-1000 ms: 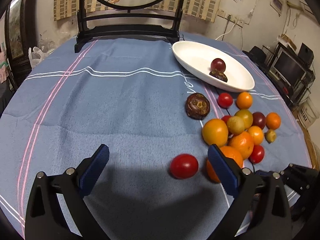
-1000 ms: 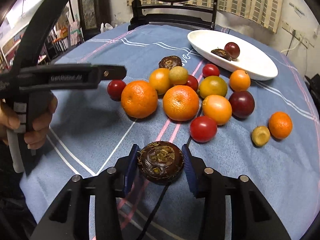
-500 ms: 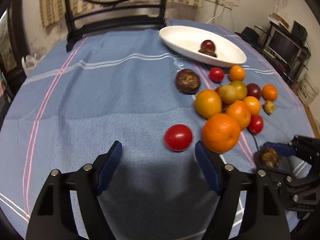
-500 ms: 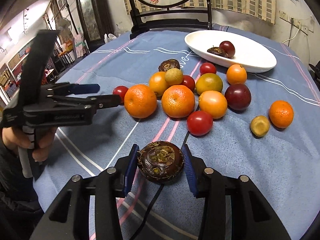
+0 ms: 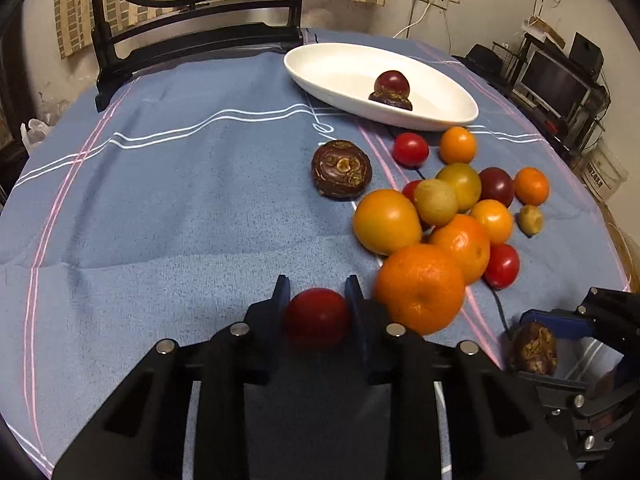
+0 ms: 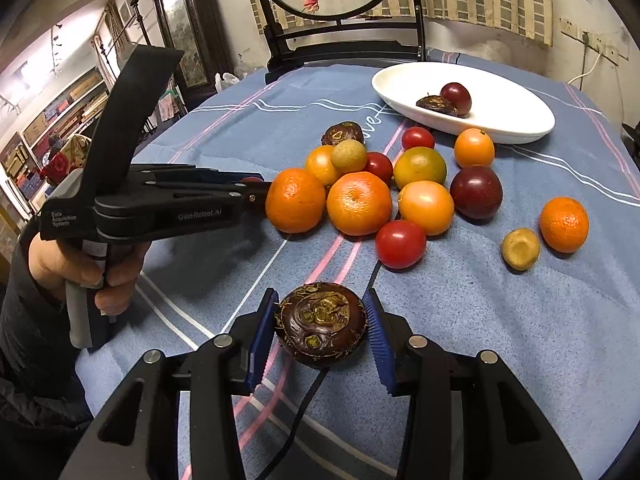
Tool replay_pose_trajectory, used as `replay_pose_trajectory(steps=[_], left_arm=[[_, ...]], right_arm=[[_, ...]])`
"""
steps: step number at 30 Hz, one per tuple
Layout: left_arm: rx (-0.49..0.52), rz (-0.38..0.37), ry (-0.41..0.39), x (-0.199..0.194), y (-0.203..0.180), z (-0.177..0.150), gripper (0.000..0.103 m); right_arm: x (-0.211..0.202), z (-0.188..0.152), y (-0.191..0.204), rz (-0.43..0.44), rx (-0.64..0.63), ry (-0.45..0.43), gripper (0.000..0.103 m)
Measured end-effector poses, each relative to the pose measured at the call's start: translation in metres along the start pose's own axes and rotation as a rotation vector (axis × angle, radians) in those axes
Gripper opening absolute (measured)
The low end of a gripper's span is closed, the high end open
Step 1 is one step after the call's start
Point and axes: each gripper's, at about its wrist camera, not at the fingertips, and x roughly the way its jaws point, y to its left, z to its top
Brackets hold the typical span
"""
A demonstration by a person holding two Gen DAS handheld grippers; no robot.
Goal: Organize fruits
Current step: 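Put brown mangosteen on plate with right tool while left tool adds cherry tomato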
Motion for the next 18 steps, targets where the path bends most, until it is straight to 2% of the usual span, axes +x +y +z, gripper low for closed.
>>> replay_pose_trajectory(steps=[3,7,10,14,18], left_arm=[[-0.063,-0.027,0.000,-0.010,0.008,0.003,0.028],[-0.070,-0.062,-0.078,-0.039,0.005,0.024,0.027],[-0.053,-0.074,-0.137,-0.053,-0.008,0.053,0.028],[-0.054,-0.084,-0.205,-0.051,-0.027,0.098,0.028],[-0.074,-0.069,-0.225,-0.030,-0.041,0.136,0.028]], right_arm=[[-0.005,0.003,-0.003,-0.035,-0.010,-0.014,0.044],[-0.023,0.022,-0.015,-0.077,-0.002,-0.077,0.044],[-0.043,0.049,-0.023,-0.123,-0.004,-0.170,0.044],[-0.052,0.090,-0.041,-0.202,0.013,-0.282,0.044],[-0.035,0.121,-0.074,-0.244,0.082,-0.320,0.044]])
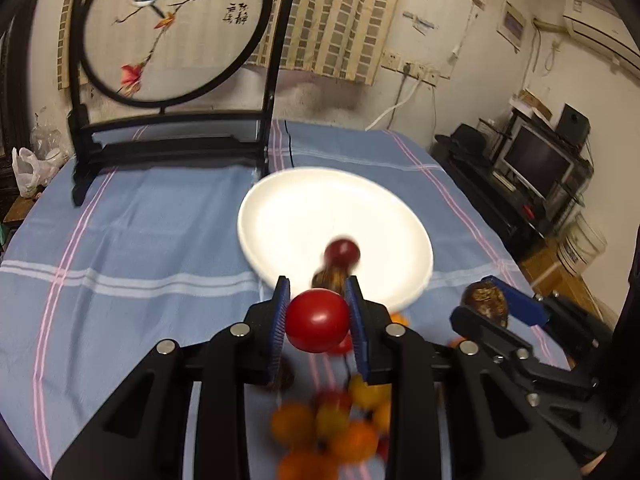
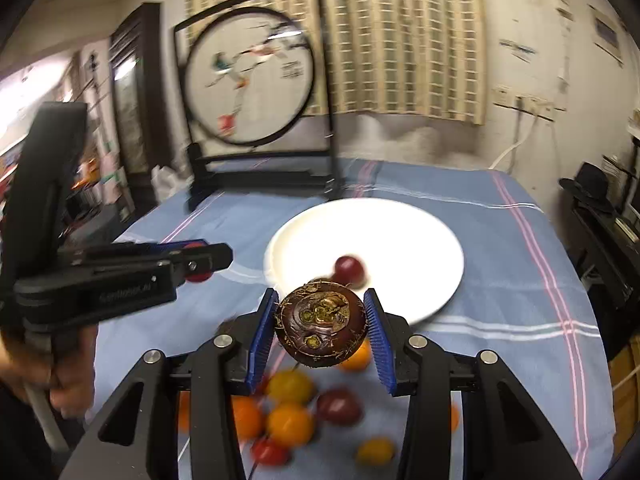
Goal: Organize fruits
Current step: 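Put brown mangosteen on plate with right tool while left tool adds cherry tomato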
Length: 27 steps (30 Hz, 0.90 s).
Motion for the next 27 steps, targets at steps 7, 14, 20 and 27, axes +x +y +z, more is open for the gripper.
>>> replay_pose_trajectory(steps=[7,14,20,27], left_arm=[[-0.003,0.056,0.038,0.060,-0.004,0.025,0.028],[-0.002,0.069,0.108,0.108,-0.004,0.022,0.028],[-0.060,0.066,0.105,0.110,0.002,0.015,0.064],[-0.113,0.028,0.071,0.063,0.015,-0.005,0.076]], right_arm=[[0.062,-0.005,-0.040,-0.045,0.114,0.093,0.044],[0.084,-0.013,-0.046,-0.034,0.130,0.136,0.045],[0.090,-0.018,-0.048,-0.003,0.169,0.163,0.066],[0.076,-0.020,-0.037,0.004,0.130,0.151,0.066]])
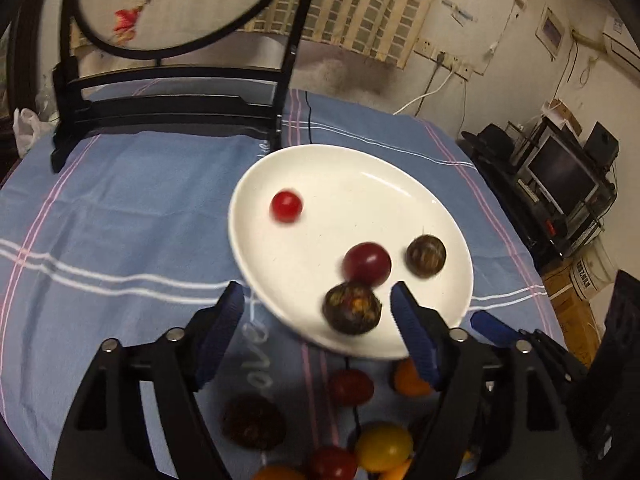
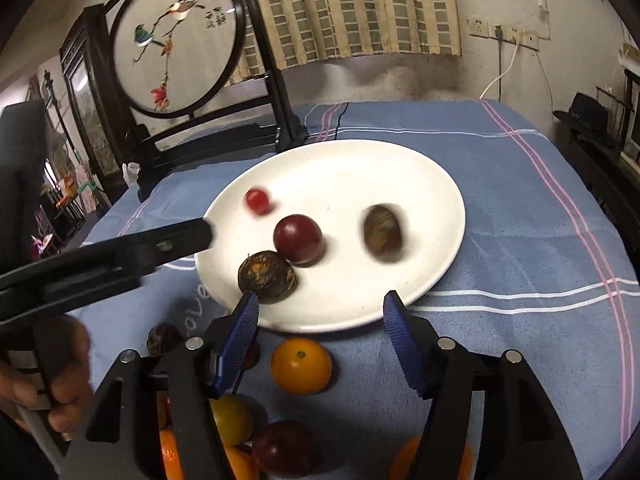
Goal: Organize fruits
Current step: 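Put brown mangosteen on plate with right tool while left tool adds cherry tomato, then put small yellow fruit on plate with right tool while left tool adds orange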
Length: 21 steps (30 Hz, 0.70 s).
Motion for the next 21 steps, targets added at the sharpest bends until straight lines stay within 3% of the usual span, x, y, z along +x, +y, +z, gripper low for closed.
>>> replay_pose_trajectory(steps=[12,17,21], left_arm=[[0.014,0.050,-0.051,-0.061,0.031,-0.059,0.086],[0.033,0.048,-0.036,-0.063,0.038,-0.078,0.087],[0.040,0.047,-0.002,-0.062,0.042,-0.087,0.088]], right_arm=[[-0.033,-0.016,0.016,0.012,-0.055,-0.030,0.066],[-0.053,-0.045,0.020,0.025,-0.073,-0.018,0.066],[-0.071,-0.070,0.013,-0.025,-0.078,-0.003,0.066]])
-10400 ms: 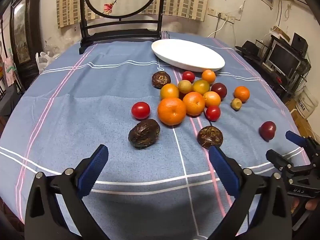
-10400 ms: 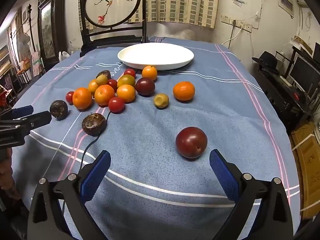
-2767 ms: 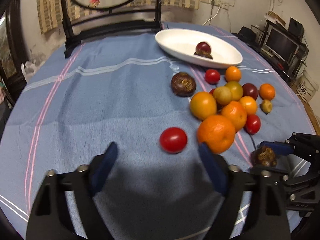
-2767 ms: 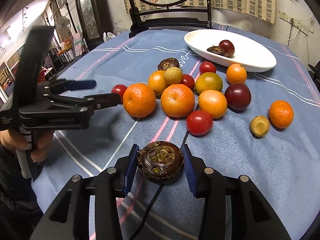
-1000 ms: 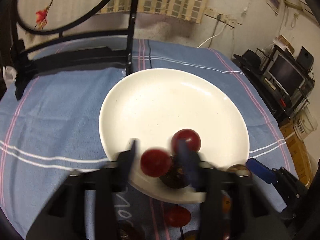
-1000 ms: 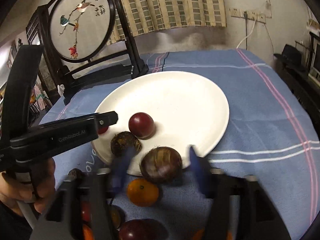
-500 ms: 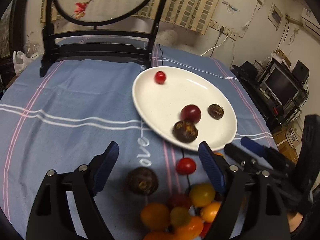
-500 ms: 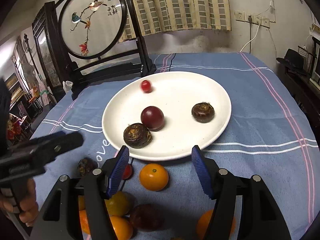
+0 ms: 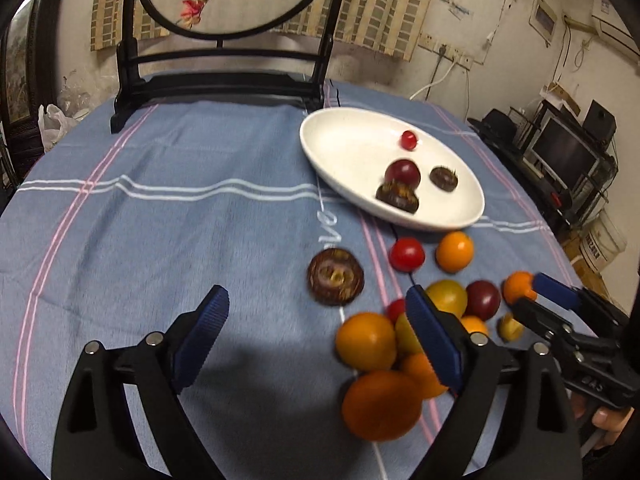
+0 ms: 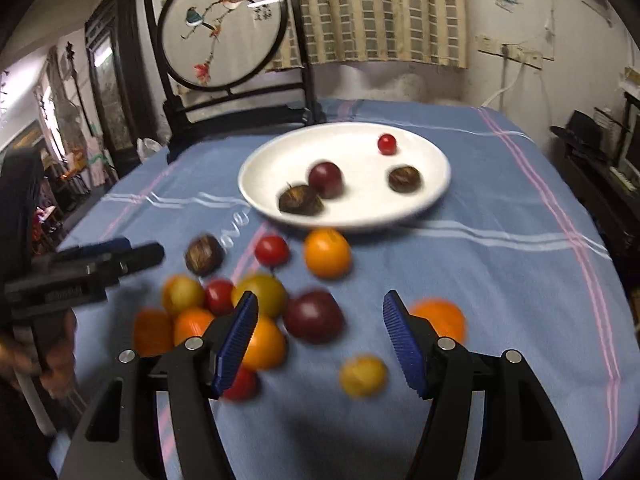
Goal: Organize fruits
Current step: 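Put small yellow fruit on plate with right tool while left tool adds orange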
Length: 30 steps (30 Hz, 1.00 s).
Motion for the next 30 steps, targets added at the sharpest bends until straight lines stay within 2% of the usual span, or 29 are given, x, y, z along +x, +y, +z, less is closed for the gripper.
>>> replay_pose_trajectory(steps=[5,7,14,15,18,22,24,30], left_arm=[[-0.009,-0.023,0.008,-0.004,0.003,-0.006,0.091],[-0.008,-0.021,0.003,-0.004,0.002,-0.006,0.091],[-0.014,-0.022,0.025,0.001,0.005,-0.008,0.091],[-0.014,-0.027,0.030,0.002,0.005,-0.008,0.091],[-0.005,-0.044,0.033,0.001,0.003,-0.009,0.091],[0.029,-0.030,0.012,-0.002,-0.003,-0.011,0.091],[0.048,-0.029,0.006,-0.004,-0.006,-0.012,0.091],[0.123,-0.072,0.051,-0.012,-0.015,-0.029,0.091]], right_arm=[[-0.005,-0.025,-0.011,-0.074,0.000,0.088,0.066],[0.001,-0.031,-0.011,-0.098,-0.016,0.128,0.060],[0.026,-0.028,-0.005,-0.089,-0.022,0.191,0.058],[0.028,-0.026,-0.005,-0.096,-0.023,0.190,0.056],[0.032,-0.021,-0.004,-0.116,-0.039,0.174,0.028],[0.028,-0.025,-0.002,-0.110,-0.058,0.150,0.028],[0.025,-0.027,-0.003,-0.080,-0.046,0.140,0.028],[0.023,-0.028,-0.003,-0.019,-0.031,0.134,0.028]])
